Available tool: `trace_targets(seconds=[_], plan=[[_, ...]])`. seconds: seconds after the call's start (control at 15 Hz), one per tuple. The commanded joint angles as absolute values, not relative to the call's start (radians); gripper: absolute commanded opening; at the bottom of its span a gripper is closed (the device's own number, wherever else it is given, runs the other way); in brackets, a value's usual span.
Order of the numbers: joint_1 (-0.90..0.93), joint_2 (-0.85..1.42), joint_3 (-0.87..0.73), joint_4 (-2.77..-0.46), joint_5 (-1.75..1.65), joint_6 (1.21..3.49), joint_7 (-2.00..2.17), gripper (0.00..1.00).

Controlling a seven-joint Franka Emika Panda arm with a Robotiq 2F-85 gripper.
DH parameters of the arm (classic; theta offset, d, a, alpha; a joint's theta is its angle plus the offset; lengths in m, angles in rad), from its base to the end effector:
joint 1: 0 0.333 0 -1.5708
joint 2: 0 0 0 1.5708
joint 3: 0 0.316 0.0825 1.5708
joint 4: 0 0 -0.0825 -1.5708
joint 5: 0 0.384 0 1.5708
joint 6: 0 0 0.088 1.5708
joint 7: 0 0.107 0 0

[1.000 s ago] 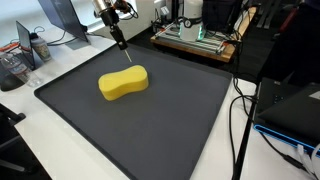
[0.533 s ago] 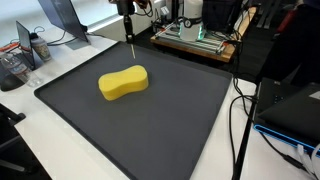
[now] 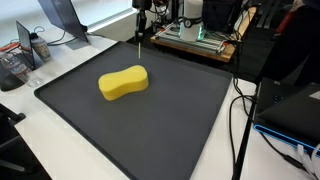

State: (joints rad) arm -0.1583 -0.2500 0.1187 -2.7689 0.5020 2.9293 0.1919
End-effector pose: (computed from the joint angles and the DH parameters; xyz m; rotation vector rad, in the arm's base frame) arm 0.4080 -0.0484 0.3284 -2.7089 0.9869 -0.5698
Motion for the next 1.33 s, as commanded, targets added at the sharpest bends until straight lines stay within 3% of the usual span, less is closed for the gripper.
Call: trace_targets(seconds=[0.0, 0.27, 0.33, 0.6, 1.27], plan=[[-0.159, -0.250, 0.105, -2.769, 0.502, 2.929, 0.183, 0.12], [-0.159, -0.249, 0.095, -2.769, 0.502, 2.929, 0.176, 0.12], [-0.159, -0.250, 0.095, -2.769, 0.502, 2.929, 0.176, 0.03], [-0.112, -0.209, 0.132, -2.767, 0.521, 2.992, 0.187, 0.03], [-0.191, 0.067, 0.257, -2.769, 0.506, 3.448, 0.162, 0.03]])
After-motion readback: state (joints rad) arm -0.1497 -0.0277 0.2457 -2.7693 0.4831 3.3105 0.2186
